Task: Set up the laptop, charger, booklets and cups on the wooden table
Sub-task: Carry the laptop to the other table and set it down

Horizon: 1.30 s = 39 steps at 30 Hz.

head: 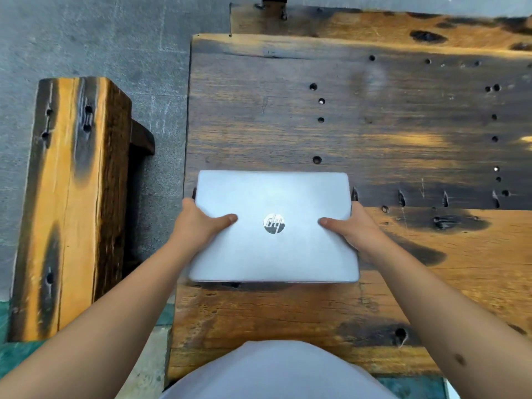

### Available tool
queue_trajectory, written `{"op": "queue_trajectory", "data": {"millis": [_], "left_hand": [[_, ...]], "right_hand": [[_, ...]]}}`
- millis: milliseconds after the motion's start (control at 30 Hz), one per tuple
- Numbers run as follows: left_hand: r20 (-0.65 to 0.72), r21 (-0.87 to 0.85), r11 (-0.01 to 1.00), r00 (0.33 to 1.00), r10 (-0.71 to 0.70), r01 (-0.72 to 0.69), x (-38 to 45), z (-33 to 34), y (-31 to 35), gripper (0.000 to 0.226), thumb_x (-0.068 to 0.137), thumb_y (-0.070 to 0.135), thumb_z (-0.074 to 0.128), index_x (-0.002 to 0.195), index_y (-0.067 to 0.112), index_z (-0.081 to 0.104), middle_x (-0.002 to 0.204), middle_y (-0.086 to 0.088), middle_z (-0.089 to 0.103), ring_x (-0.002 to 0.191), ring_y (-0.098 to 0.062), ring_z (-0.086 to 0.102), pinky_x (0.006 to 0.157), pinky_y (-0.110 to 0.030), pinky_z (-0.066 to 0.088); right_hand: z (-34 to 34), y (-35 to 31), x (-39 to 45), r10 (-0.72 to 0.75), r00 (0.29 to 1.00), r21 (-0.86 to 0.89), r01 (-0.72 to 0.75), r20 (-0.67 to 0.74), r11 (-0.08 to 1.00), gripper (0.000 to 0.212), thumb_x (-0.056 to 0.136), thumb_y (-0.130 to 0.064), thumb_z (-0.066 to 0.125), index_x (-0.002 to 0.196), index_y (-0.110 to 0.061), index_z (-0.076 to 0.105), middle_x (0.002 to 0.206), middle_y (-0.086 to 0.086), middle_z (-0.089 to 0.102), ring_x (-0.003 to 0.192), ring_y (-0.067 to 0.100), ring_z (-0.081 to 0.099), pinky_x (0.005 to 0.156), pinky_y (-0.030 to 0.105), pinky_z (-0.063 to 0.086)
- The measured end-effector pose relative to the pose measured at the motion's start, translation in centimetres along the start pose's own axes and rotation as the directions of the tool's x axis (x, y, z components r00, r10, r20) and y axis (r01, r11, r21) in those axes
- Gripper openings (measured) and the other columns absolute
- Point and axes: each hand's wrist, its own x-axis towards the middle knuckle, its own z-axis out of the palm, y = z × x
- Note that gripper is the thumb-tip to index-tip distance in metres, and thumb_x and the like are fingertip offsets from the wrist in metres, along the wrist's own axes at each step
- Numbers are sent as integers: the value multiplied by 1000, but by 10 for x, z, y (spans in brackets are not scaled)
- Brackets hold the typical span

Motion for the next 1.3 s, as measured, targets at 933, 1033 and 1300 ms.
{"op": "queue_trajectory", "data": {"millis": [933,1033,1300], "left_hand": [[228,35,908,888,398,-417,-166,-19,-33,93,55,58,84,134,27,45,127,3,58,112,-25,59,94,-47,50],[348,89,867,831,433,-490,-177,-1,-23,97,50,63,81,132,23,48,126,0,62,110,-26,60,93,-47,50],[513,172,701,670,536,-692,-260,85,-16,80,60,58,83,120,20,46,114,0,61,90,-16,60,67,-37,48]], "right_hand": [[22,115,-252,-102,943,321,208,-317,924,34,78,-11,81,108,-21,67,98,1,78,83,21,75,57,29,58],[26,149,-282,-63,919,394,228,-390,890,35,79,-9,79,112,-15,67,102,4,77,86,23,75,59,29,58],[17,261,-394,83,792,518,313,-605,796,29,80,-8,78,108,-10,71,103,13,76,91,33,74,79,44,58]]}}
